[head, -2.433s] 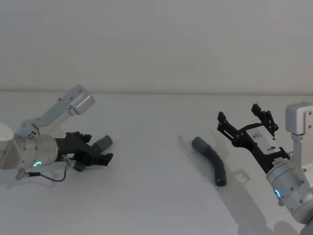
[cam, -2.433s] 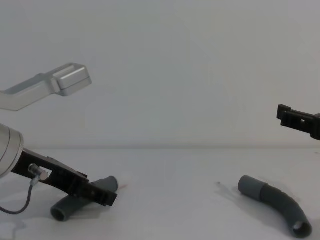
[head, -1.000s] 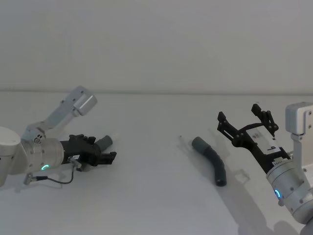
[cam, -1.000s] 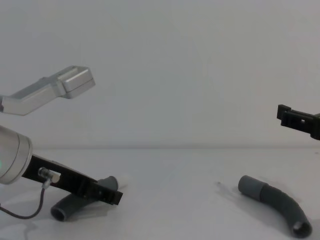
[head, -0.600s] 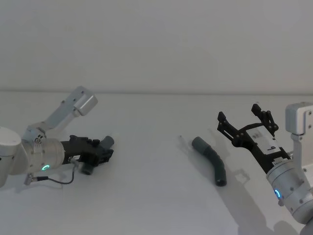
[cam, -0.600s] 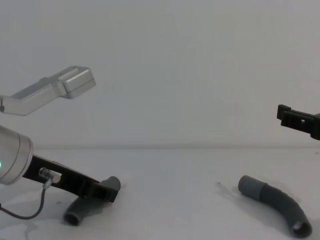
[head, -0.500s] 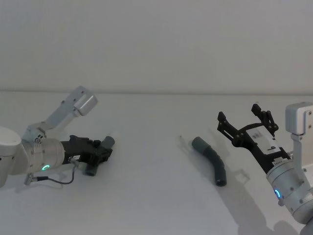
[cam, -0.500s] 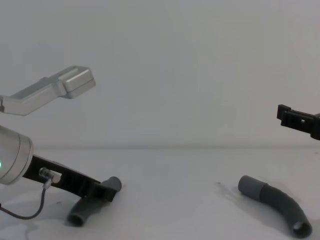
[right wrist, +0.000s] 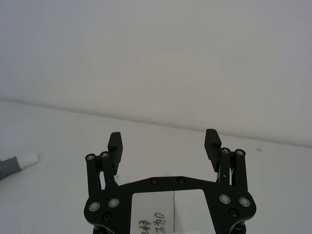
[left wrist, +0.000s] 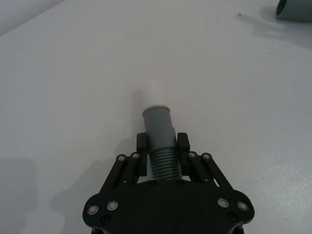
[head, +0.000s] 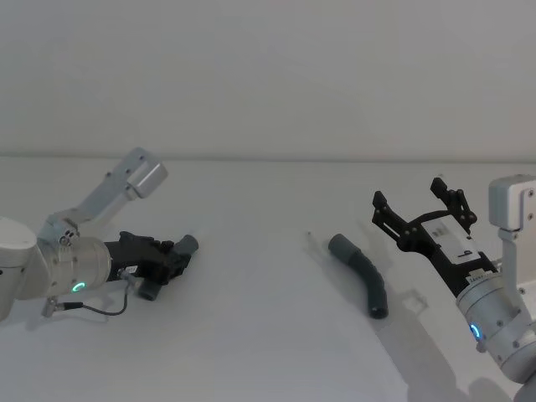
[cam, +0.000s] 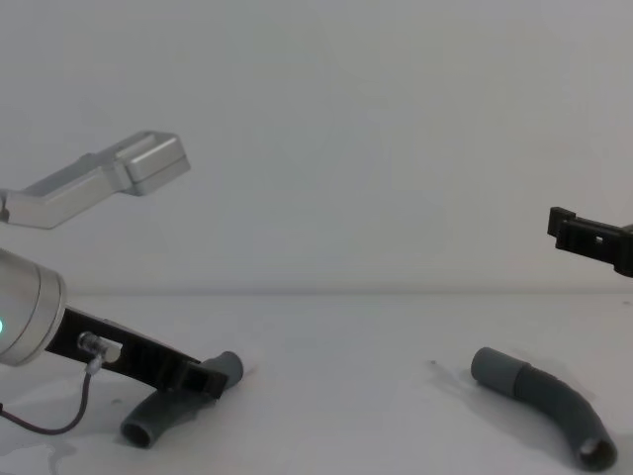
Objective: Use both hands to pick up one end of the pipe from the table, align the ends, and insert them.
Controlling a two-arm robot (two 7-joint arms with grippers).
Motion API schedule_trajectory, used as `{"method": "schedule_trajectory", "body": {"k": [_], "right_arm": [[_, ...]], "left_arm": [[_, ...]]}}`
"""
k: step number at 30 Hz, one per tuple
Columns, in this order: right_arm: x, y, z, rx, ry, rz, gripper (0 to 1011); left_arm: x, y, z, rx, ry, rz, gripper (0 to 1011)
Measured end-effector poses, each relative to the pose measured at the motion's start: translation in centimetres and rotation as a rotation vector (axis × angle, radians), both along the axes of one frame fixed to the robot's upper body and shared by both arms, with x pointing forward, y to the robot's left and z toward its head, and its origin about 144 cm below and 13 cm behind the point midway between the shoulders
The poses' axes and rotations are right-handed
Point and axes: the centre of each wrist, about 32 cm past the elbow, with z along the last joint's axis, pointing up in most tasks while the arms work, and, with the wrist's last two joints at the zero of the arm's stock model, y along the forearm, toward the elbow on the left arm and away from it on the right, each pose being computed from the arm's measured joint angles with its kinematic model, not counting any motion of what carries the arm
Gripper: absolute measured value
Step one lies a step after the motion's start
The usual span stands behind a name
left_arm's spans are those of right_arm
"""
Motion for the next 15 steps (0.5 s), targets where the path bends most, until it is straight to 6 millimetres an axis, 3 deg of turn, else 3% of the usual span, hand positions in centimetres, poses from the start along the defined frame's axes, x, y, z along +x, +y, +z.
{"method": "schedule_trajectory", "body": {"k": [15], "right_arm": [[0.02, 0.06, 0.09, -0.006, 0.016, 0.005, 1001]], "left_arm": [[0.0, -0.01, 0.0, 0.0, 0.0, 0.0, 354]]}}
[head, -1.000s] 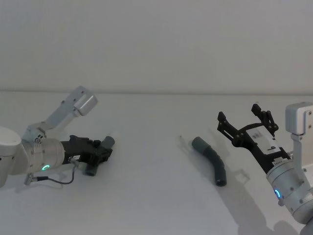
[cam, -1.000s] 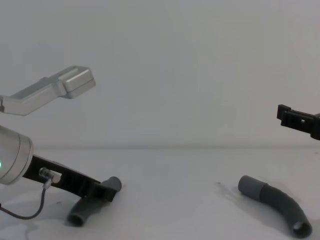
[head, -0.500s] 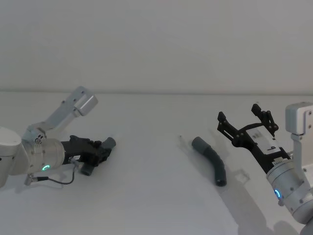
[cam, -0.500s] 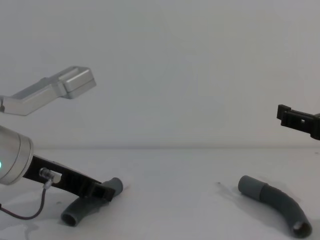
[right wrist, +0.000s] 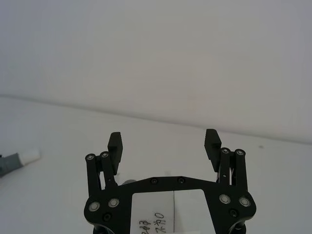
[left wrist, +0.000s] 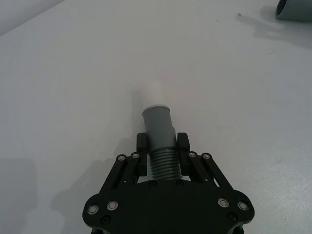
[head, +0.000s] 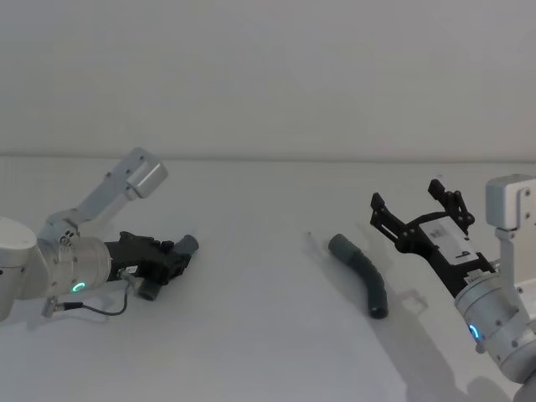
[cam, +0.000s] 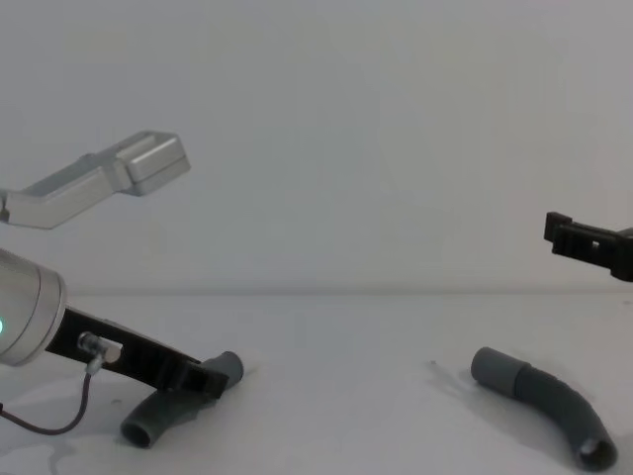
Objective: Use both hands to pick up one end of the pipe from the table, align the ends, and insert them.
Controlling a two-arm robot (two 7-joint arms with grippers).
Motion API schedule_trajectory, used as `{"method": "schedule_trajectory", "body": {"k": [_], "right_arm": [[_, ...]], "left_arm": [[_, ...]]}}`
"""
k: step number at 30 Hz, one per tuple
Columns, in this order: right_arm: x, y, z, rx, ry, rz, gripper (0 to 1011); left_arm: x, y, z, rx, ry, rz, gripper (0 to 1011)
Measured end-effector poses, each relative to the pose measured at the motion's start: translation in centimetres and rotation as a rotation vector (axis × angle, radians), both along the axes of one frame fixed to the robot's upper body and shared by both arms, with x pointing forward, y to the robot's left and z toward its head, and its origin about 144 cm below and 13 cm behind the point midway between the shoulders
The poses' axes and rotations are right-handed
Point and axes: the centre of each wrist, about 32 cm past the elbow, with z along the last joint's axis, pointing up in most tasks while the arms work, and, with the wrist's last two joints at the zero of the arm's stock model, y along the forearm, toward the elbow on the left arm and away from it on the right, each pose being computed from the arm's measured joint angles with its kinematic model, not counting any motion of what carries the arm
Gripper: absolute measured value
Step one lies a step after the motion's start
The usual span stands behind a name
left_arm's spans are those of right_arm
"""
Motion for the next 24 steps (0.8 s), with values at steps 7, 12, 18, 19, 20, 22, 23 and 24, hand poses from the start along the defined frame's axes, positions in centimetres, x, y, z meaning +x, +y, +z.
{"method": "schedule_trajectory", "body": {"k": [7, 12, 18, 19, 20, 22, 23, 24], "right_arm": [[0.0, 0.1, 0.4, -0.022, 0.054, 0.029, 1002], [-0.1, 0.1, 0.8, -0.046, 0.114, 0.063, 1002], [-0.1, 0.1, 1.2, -0.084, 0.198, 0.117, 1001], [-0.1, 0.1, 1.2, -0.088, 0.209, 0.123, 1002], [-0.1, 0.0, 1.3, -0.094, 0.217, 0.13, 1001], [-0.1, 0.0, 1.4, -0.109, 0.249, 0.153, 1002], [-0.1, 0.0, 1.4, -0.114, 0.263, 0.162, 1002], [-0.1, -0.1, 1.5, -0.125, 0.284, 0.178, 1002]], "left_arm": [[0.0, 0.0, 0.0, 0.0, 0.0, 0.0, 354], [0.0, 0.0, 0.0, 0.0, 0.0, 0.0, 354], [0.0, 0.0, 0.0, 0.0, 0.0, 0.0, 354], [0.0, 0.0, 0.0, 0.0, 0.0, 0.0, 354], [0.0, 0.0, 0.0, 0.0, 0.0, 0.0, 354], [0.0, 0.0, 0.0, 0.0, 0.0, 0.0, 354], [0.0, 0.0, 0.0, 0.0, 0.0, 0.0, 354], [0.0, 0.0, 0.0, 0.0, 0.0, 0.0, 354]]}}
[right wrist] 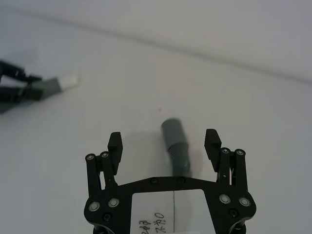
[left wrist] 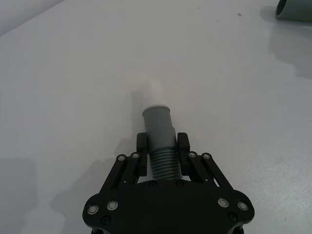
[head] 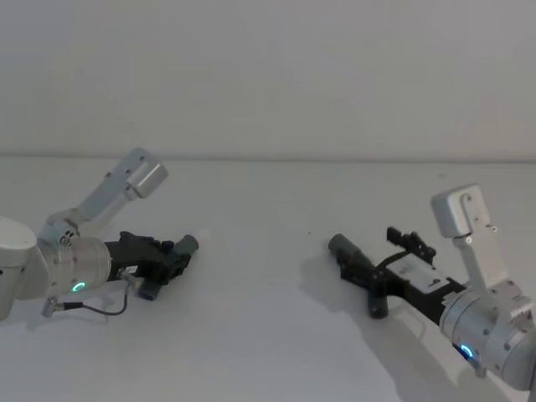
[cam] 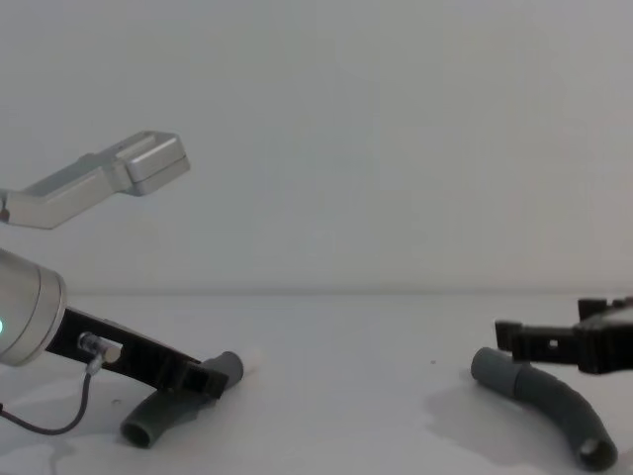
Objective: Use both hands to pick up one end of the pipe from the table, align the ends, and insert them.
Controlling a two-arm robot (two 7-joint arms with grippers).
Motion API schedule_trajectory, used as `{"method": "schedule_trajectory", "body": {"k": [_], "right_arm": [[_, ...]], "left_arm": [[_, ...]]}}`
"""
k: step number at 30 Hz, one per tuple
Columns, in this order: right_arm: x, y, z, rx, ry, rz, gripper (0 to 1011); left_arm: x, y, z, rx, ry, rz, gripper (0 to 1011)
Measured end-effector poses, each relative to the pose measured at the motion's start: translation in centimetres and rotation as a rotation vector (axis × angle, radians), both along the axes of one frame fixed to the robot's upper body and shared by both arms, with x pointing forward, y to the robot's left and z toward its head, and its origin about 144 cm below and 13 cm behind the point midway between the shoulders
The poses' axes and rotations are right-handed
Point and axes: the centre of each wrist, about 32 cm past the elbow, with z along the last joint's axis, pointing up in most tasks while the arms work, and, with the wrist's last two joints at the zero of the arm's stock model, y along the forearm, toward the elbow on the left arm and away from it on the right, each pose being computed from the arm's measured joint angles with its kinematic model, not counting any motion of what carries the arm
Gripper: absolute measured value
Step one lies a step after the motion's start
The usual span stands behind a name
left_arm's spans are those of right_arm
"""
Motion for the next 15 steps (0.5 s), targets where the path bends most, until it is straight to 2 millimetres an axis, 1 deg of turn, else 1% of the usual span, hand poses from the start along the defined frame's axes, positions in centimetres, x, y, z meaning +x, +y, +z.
{"method": "schedule_trajectory", "body": {"k": [7, 15], "right_arm": [[0.26, -0.26, 0.36, -0.056, 0.091, 0.075, 1002], [0.65, -0.8, 0.46, -0.108, 0.147, 0.121, 1002]], "left_arm": [[0.0, 0.0, 0.0, 0.0, 0.0, 0.0, 354], [0.0, 0.0, 0.0, 0.0, 0.0, 0.0, 354]]}}
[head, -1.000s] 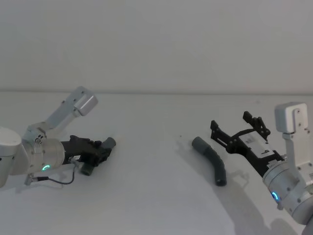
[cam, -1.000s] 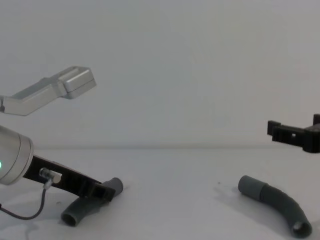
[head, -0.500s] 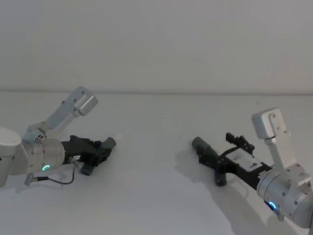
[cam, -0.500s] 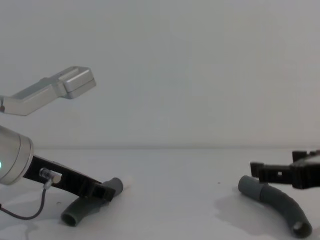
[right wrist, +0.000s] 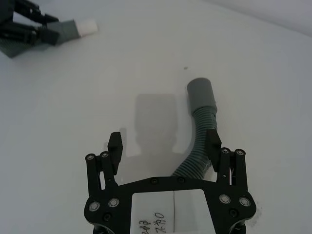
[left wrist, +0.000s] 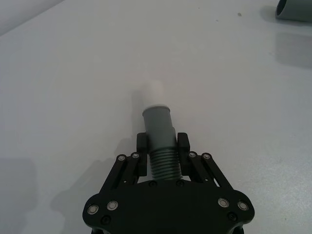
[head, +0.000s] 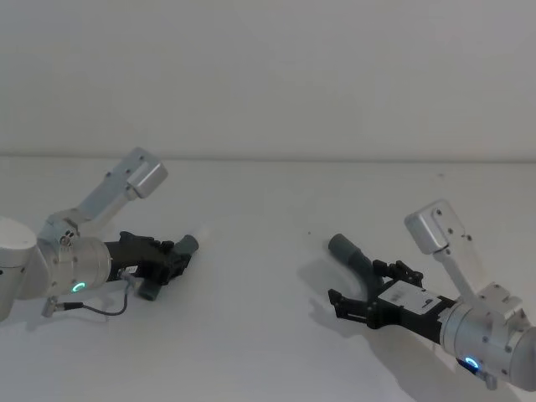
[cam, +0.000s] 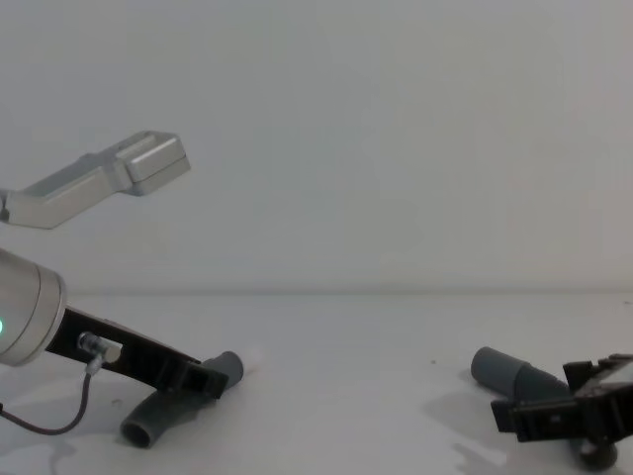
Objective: Use both hands to pick up one end of the pipe from the table, align the ends, and insert them.
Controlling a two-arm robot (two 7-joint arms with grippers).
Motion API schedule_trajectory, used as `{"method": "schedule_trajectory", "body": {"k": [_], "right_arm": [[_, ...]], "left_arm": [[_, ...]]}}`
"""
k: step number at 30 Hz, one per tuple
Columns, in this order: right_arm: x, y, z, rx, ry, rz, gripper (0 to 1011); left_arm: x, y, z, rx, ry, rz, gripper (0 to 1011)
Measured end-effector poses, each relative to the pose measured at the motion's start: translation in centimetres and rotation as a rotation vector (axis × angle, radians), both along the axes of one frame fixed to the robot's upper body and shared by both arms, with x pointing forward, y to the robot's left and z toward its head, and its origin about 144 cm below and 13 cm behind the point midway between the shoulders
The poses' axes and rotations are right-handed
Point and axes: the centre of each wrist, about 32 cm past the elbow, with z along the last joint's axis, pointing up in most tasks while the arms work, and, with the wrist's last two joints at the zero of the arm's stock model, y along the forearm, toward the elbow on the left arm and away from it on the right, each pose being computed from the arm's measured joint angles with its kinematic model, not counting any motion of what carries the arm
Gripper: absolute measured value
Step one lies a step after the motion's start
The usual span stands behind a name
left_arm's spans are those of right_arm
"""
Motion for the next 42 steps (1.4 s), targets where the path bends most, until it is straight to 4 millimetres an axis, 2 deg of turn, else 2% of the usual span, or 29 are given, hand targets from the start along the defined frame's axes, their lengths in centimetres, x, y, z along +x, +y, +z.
{"method": "schedule_trajectory", "body": {"k": [25, 42], "right_arm": [[1.5, -1.0, 0.9, -0.056, -0.015, 0.043, 1002], [3.0, -1.1, 0.0, -0.041, 0.015, 0.021, 1002]], "left_arm": [[0.0, 0.0, 0.0, 0.0, 0.0, 0.0, 354], [0.0, 0.0, 0.0, 0.0, 0.0, 0.0, 354]]}}
